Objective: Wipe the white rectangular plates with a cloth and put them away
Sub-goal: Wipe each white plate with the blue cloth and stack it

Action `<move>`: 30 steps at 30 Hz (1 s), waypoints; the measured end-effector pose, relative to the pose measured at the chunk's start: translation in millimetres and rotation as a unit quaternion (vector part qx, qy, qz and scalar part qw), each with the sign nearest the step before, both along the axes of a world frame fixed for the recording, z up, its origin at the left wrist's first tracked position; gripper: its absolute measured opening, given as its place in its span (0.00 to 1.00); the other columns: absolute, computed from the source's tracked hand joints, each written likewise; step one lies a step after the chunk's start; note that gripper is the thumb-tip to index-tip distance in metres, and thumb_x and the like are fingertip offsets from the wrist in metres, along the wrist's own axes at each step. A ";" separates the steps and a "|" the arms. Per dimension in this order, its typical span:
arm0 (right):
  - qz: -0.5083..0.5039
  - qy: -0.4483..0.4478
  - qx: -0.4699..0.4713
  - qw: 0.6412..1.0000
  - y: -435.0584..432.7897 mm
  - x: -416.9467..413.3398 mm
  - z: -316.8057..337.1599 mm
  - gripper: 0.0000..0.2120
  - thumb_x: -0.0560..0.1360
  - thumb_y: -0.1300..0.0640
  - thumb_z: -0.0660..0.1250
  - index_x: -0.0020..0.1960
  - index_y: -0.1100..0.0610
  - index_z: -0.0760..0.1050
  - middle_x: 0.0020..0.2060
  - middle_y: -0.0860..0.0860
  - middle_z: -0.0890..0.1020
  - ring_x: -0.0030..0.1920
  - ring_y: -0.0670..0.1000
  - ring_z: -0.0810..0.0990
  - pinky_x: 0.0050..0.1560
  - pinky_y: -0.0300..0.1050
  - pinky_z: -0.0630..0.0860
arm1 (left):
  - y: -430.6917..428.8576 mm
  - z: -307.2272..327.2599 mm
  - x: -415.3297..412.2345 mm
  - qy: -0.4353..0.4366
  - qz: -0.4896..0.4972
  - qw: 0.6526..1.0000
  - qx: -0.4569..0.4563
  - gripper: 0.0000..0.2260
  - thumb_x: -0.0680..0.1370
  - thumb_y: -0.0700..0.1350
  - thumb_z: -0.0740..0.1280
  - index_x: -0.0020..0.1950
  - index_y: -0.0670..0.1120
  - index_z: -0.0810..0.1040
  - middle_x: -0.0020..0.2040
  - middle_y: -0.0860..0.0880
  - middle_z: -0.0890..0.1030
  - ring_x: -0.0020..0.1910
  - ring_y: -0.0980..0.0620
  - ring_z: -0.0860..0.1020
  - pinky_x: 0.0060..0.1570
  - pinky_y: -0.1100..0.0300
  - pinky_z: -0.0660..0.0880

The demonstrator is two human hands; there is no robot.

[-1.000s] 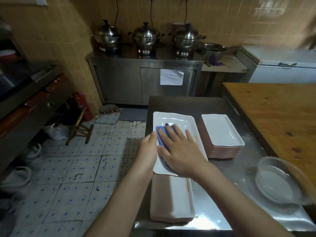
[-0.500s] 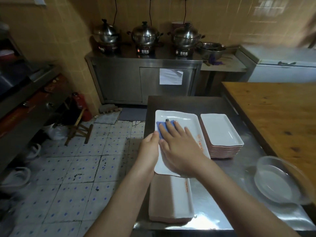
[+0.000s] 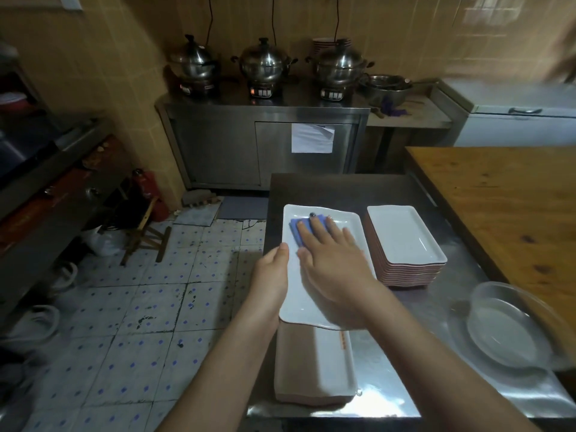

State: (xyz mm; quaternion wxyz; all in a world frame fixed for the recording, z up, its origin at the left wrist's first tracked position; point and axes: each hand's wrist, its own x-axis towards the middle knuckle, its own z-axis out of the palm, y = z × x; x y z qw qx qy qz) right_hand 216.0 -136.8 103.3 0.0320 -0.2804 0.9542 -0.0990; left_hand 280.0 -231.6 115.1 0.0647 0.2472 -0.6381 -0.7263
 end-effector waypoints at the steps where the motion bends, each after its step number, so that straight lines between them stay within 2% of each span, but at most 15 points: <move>1: -0.018 0.004 0.012 1.000 4.0 -7.0 2.9 0.25 0.83 0.49 0.43 0.78 0.50 0.42 0.78 0.50 0.42 0.77 0.53 0.39 0.74 0.51 0.38 | -1.4 0.4 1.1 -0.001 0.001 1.000 0.004 0.13 0.82 0.47 0.55 0.44 0.49 0.77 0.36 0.50 0.82 0.34 0.53 0.80 0.31 0.65 0.74; 3: -0.053 0.020 0.023 0.998 13.2 -10.1 1.8 0.25 0.83 0.48 0.43 0.78 0.51 0.42 0.78 0.51 0.43 0.77 0.55 0.40 0.74 0.51 0.39 | -6.4 1.5 1.7 0.004 0.011 1.000 0.004 0.14 0.82 0.48 0.56 0.42 0.47 0.77 0.32 0.52 0.82 0.30 0.55 0.80 0.28 0.66 0.74; 5: -0.062 0.047 0.021 0.997 16.7 6.5 -5.8 0.26 0.82 0.49 0.43 0.78 0.53 0.43 0.78 0.53 0.45 0.77 0.56 0.43 0.74 0.52 0.42 | -11.1 2.6 1.0 0.011 0.022 1.000 -0.005 0.15 0.82 0.48 0.56 0.40 0.47 0.77 0.33 0.52 0.82 0.31 0.54 0.80 0.30 0.64 0.75; 8: -0.007 0.046 -0.012 0.999 4.7 37.8 -17.9 0.27 0.81 0.50 0.44 0.78 0.57 0.46 0.77 0.58 0.48 0.76 0.60 0.45 0.74 0.53 0.44 | -13.3 0.7 -0.5 0.012 0.031 0.999 -0.017 0.15 0.82 0.48 0.55 0.41 0.48 0.76 0.37 0.49 0.81 0.34 0.51 0.78 0.35 0.61 0.74; 11: 0.021 0.025 -0.017 0.999 -5.5 23.6 -16.0 0.26 0.82 0.50 0.43 0.78 0.54 0.43 0.77 0.54 0.44 0.77 0.56 0.41 0.75 0.51 0.44 | -7.2 -2.6 -0.1 0.005 0.020 1.000 -0.009 0.14 0.82 0.47 0.55 0.43 0.50 0.77 0.39 0.49 0.81 0.36 0.51 0.79 0.36 0.61 0.74; 14: -0.048 0.031 -0.012 0.998 0.2 -1.8 -5.0 0.25 0.83 0.50 0.44 0.78 0.52 0.44 0.78 0.53 0.45 0.77 0.56 0.43 0.75 0.50 0.43 | -3.2 -4.8 0.1 0.012 0.006 1.000 0.004 0.13 0.82 0.46 0.56 0.43 0.48 0.78 0.39 0.48 0.82 0.40 0.48 0.80 0.41 0.59 0.75; 17: -0.086 0.042 -0.001 0.995 11.4 4.0 -9.0 0.25 0.83 0.49 0.44 0.78 0.52 0.45 0.78 0.53 0.46 0.77 0.55 0.45 0.75 0.49 0.43 | -6.0 -7.5 1.4 0.016 0.002 1.000 0.000 0.15 0.82 0.47 0.56 0.41 0.47 0.78 0.36 0.50 0.82 0.36 0.51 0.80 0.36 0.62 0.74; 19: -0.053 0.044 -0.002 0.998 10.9 21.8 -14.6 0.26 0.82 0.50 0.42 0.78 0.56 0.46 0.77 0.55 0.48 0.77 0.56 0.46 0.75 0.51 0.45 | -8.1 -9.7 1.7 0.018 0.014 1.000 0.000 0.14 0.82 0.47 0.55 0.42 0.47 0.77 0.39 0.48 0.82 0.38 0.49 0.79 0.38 0.60 0.74; 21: 0.001 0.024 -0.029 0.999 4.6 34.0 -19.2 0.26 0.81 0.51 0.40 0.77 0.59 0.51 0.77 0.57 0.52 0.76 0.57 0.48 0.74 0.51 0.47 | -9.9 -12.0 1.7 0.020 0.030 0.999 -0.006 0.14 0.82 0.46 0.55 0.42 0.48 0.77 0.38 0.49 0.82 0.36 0.51 0.79 0.34 0.63 0.74; 23: -0.024 -0.021 -0.099 0.995 -0.4 35.0 -13.7 0.22 0.82 0.53 0.45 0.72 0.58 0.62 0.75 0.55 0.58 0.74 0.57 0.56 0.72 0.49 0.53 | -9.3 -14.1 2.4 0.021 0.033 0.999 -0.017 0.14 0.82 0.47 0.55 0.43 0.49 0.77 0.38 0.50 0.82 0.35 0.54 0.79 0.32 0.65 0.75; 25: -0.081 -0.016 -0.177 0.981 2.1 30.7 -6.5 0.16 0.82 0.56 0.51 0.64 0.59 0.71 0.70 0.54 0.66 0.67 0.59 0.66 0.65 0.49 0.63 | -4.4 -15.4 4.0 0.020 0.024 0.999 -0.028 0.14 0.82 0.49 0.55 0.47 0.49 0.79 0.43 0.49 0.83 0.41 0.51 0.81 0.40 0.60 0.76; 27: -0.128 -0.003 -0.206 0.970 8.0 28.0 -3.7 0.15 0.80 0.58 0.56 0.64 0.59 0.72 0.69 0.54 0.68 0.66 0.58 0.68 0.63 0.48 0.64 | 0.0 -16.4 5.6 0.019 0.025 0.999 -0.034 0.14 0.82 0.49 0.55 0.53 0.47 0.79 0.47 0.48 0.83 0.46 0.48 0.81 0.46 0.56 0.76; 28: -0.145 -0.005 -0.214 0.966 11.3 26.8 -3.2 0.16 0.79 0.57 0.60 0.66 0.59 0.71 0.69 0.54 0.69 0.66 0.57 0.69 0.63 0.45 0.65 | 1.4 -17.7 5.8 0.020 0.028 0.999 -0.035 0.14 0.82 0.49 0.55 0.55 0.46 0.79 0.47 0.48 0.83 0.46 0.48 0.81 0.46 0.56 0.77; 30: -0.183 -0.032 -0.237 0.953 17.9 26.9 -3.9 0.20 0.76 0.54 0.66 0.66 0.58 0.69 0.63 0.54 0.72 0.62 0.55 0.71 0.54 0.39 0.65 | 3.7 -21.3 6.7 0.017 0.035 0.999 -0.036 0.14 0.82 0.50 0.55 0.55 0.46 0.78 0.46 0.48 0.83 0.46 0.48 0.81 0.42 0.58 0.77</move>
